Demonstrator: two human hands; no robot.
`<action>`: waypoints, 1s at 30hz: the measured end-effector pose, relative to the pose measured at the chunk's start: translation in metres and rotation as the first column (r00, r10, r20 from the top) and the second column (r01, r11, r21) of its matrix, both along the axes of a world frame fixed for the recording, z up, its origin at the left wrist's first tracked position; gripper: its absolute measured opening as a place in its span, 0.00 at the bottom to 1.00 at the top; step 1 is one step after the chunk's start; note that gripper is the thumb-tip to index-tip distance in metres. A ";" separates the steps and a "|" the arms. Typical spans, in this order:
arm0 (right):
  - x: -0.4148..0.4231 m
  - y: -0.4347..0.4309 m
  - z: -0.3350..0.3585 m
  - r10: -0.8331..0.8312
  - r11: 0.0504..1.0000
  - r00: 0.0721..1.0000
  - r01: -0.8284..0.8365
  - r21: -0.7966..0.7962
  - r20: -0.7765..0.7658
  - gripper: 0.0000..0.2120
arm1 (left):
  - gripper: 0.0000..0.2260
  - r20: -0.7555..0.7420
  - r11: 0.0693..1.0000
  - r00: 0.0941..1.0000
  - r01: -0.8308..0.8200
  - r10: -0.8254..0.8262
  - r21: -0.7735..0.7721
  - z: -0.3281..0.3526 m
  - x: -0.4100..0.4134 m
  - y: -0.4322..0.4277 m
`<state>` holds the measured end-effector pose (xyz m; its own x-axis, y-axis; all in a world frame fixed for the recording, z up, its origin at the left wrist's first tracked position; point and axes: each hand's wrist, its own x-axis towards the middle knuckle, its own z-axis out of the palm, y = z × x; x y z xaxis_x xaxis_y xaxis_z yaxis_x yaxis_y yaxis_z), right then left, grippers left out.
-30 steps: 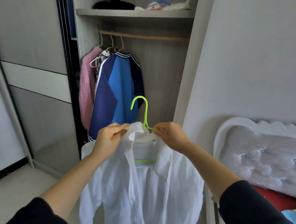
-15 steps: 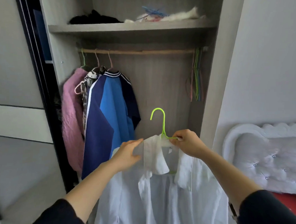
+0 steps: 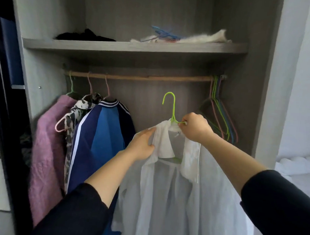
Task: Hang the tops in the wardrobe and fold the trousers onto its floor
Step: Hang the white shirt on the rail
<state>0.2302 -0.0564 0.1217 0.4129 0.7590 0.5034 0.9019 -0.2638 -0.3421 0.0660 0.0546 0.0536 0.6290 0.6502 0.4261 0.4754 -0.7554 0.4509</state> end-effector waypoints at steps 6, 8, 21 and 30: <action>-0.004 0.089 0.041 -0.029 0.999 0.991 0.024 0.047 0.127 0.09 | 0.31 -0.088 0.993 0.993 -0.075 0.082 0.089 0.051 0.008 0.077; -0.006 0.117 0.055 -0.058 0.996 0.986 0.046 0.080 0.157 0.10 | 0.31 -0.034 0.987 0.995 -0.090 0.095 0.136 0.065 0.002 0.099; -0.048 0.246 0.097 -0.160 0.978 0.971 0.131 0.165 0.179 0.11 | 0.33 0.070 0.801 0.947 -0.304 0.313 0.515 0.162 -0.053 0.244; -0.079 0.304 0.076 0.038 0.999 0.997 -0.040 -0.027 -0.071 0.08 | 0.32 0.118 0.744 0.963 -0.264 0.244 0.614 0.163 -0.069 0.296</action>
